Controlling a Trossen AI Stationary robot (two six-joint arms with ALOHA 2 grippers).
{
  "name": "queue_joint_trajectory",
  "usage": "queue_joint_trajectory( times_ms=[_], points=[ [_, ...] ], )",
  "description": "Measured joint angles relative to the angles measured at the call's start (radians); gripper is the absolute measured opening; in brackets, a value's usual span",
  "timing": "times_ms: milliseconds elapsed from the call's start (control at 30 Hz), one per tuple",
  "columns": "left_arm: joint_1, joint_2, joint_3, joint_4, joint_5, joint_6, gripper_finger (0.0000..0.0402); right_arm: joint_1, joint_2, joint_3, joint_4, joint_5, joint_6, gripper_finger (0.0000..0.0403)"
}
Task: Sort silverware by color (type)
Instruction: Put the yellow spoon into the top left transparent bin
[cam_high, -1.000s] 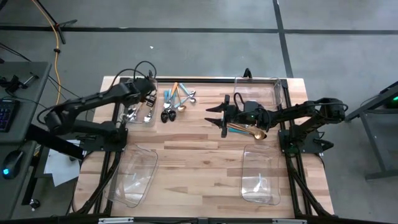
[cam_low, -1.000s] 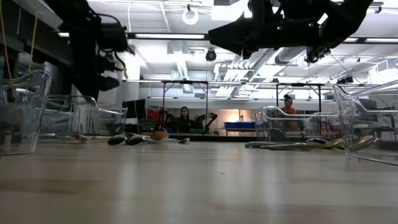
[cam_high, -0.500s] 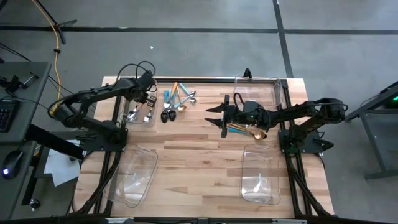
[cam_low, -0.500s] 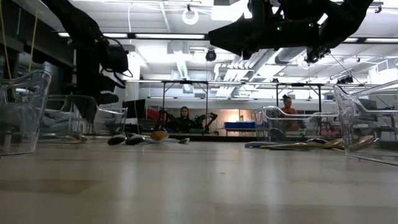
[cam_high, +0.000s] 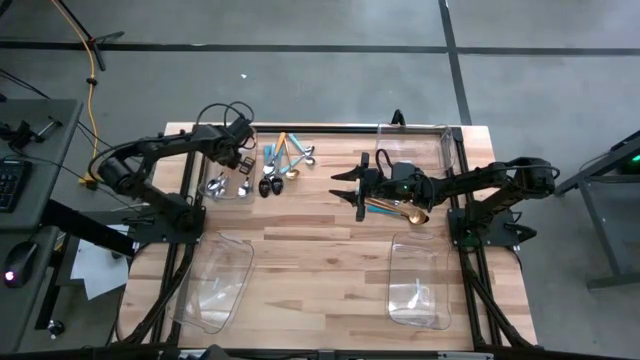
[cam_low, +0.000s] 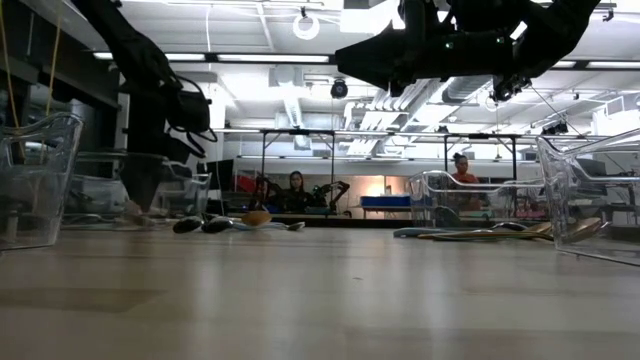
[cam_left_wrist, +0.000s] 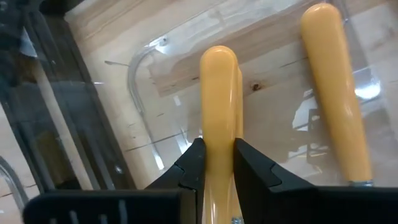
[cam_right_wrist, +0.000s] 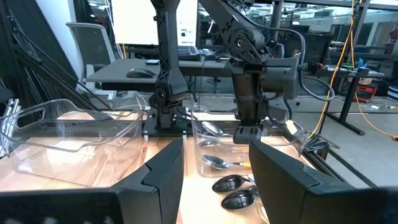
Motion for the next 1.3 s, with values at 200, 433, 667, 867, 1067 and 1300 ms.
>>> queue_joint_trajectory(
  times_ms=[200, 433, 667, 867, 1067, 1300],
  points=[
    [0.000, 0.008, 0.000, -0.001, 0.000, 0.000, 0.0082, 0.000, 0.000, 0.000, 0.000, 0.000, 0.000, 0.0168],
    [0.000, 0.008, 0.000, -0.001, 0.000, -0.001, 0.0102, 0.000, 0.000, 0.000, 0.000, 0.000, 0.000, 0.0168],
    [0.000, 0.008, 0.023, -0.028, -0.001, -0.003, 0.0123, 0.000, 0.000, 0.000, 0.000, 0.000, -0.003, 0.0168],
    [-0.002, -0.012, 0.139, -0.185, 0.001, -0.001, 0.0126, 0.000, 0.000, 0.000, 0.000, 0.000, -0.006, 0.0168],
    [-0.039, -0.136, 0.258, -0.201, 0.002, -0.002, 0.0127, 0.000, 0.000, 0.000, 0.000, 0.000, -0.018, 0.0168],
    [-0.217, -0.361, 0.192, 0.167, 0.103, 0.074, 0.0127, 0.000, 0.000, 0.000, 0.000, 0.000, -0.010, 0.0168]
  ],
)
